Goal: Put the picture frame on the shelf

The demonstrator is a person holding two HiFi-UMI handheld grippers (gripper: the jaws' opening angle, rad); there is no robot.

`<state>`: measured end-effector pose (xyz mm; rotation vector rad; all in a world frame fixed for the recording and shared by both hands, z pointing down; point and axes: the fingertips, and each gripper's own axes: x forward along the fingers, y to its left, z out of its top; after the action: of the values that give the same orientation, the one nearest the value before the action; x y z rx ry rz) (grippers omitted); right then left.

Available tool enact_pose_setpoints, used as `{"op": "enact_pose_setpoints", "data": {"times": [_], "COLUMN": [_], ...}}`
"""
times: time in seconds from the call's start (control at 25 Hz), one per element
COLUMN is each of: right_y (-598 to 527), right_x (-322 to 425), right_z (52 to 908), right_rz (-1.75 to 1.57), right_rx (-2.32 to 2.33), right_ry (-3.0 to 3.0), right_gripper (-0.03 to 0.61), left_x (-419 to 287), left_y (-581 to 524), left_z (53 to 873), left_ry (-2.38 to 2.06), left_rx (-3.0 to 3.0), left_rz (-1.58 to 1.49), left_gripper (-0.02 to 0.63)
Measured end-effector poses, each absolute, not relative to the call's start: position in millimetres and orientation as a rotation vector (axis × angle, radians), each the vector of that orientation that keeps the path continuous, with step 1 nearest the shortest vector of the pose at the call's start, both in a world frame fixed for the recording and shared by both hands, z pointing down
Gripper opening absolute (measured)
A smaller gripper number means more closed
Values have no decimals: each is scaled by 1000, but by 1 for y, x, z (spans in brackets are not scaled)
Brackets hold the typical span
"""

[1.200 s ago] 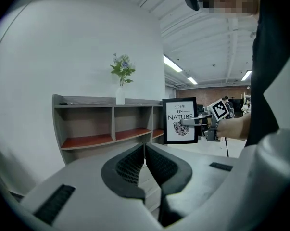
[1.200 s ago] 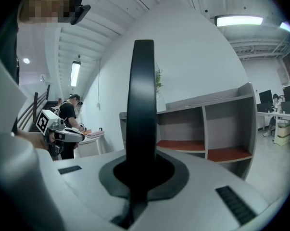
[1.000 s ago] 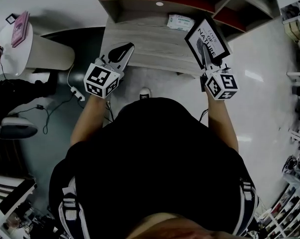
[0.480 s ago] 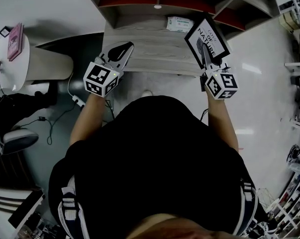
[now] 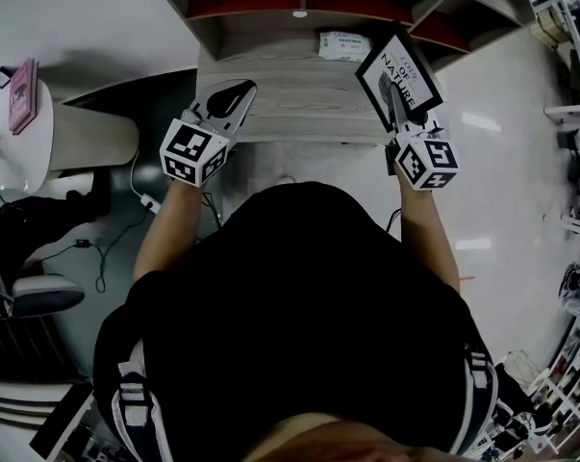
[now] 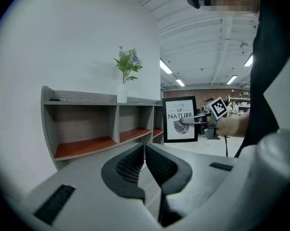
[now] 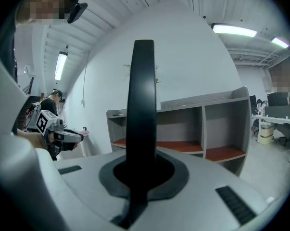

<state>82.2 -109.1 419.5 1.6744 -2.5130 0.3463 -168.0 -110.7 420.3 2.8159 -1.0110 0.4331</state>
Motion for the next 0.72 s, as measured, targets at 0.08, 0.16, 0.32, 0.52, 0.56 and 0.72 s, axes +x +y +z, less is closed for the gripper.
{"op": "enact_pose_setpoints", "data": {"times": [0.08,0.16,0.32,0.52,0.56,0.72], "right_y": [-108,-107,-108,-109,-109,-107], "right_x": [81,80,78,76,76,72], "right_z": [419,419,420,421,420,420], "right_rz": [346,345,350,350,348,349], "right_rx": [1687,1699,1720,1746,1751,1762], "right_ry": [-2506,-2499,-2485,-2472,-2470,-2457], "right_gripper": [23,23,23,23,23,23], "left_x": [-171,-173,-174,-176,-176,-181], "left_y": [-111,-113,-118,-121,-122,-121], "left_z": [420,421,422,424,424,424], "left_ry": [-1002,-992,-973,-944,-941,-930], "left_rx": [2819,2822,2830,2838,2840,2840], "left_rz": [433,432,431,435,435,432], "left_gripper": [29,29,29,29,29,29]}}
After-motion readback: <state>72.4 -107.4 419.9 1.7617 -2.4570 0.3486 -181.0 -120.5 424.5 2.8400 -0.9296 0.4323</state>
